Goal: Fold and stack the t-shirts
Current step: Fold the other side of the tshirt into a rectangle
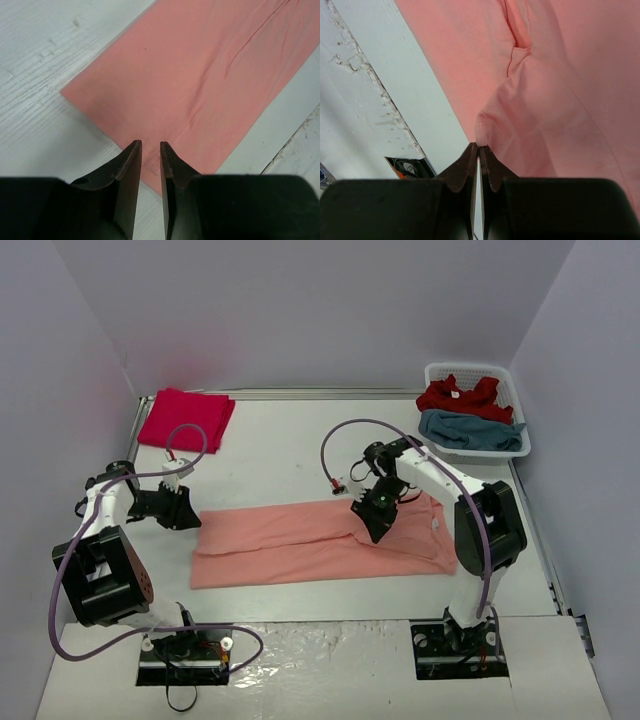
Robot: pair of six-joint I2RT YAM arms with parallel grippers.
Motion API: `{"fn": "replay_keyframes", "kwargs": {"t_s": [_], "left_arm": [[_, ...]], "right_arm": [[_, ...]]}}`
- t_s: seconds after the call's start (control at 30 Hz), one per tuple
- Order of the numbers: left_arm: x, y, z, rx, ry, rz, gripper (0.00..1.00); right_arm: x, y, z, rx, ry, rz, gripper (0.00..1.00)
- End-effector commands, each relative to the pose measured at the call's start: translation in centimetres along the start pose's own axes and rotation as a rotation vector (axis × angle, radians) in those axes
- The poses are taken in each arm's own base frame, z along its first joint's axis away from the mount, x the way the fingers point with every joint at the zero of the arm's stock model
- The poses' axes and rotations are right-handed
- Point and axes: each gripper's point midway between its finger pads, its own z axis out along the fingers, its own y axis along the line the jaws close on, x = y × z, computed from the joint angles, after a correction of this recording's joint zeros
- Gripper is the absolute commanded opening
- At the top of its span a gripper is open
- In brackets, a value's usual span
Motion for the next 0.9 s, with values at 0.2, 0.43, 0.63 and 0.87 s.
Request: {"fn": "replay_keyframes", "kwargs": {"t_s": [0.2,0.43,0.63,0.87], "left_arm": [[-0.6,-0.4,-0.6,-0.009,-0.028,0.014,0.21],[-0.5,-0.3,-0.5,-0.011,-0.029,0.012,0.21],[-0.3,-0.3,-0.5,-0.015,-0.023,0.011,0.21],[-0.3,-0.3,-0.5,-0.014,-0.025,0.012,0.21]], "right_arm": [[1.9,2.5,0.0,-0.035,0.069,0.004,0.00],[1.6,3.3,0.5,-0.048,0.075,-0.017,0.00],[1.3,3.5,1.2,-0.067,0.088,-0.026,0.00],[1.1,3.6,2.1,-0.087,0.113,-0.027,0.00]]}}
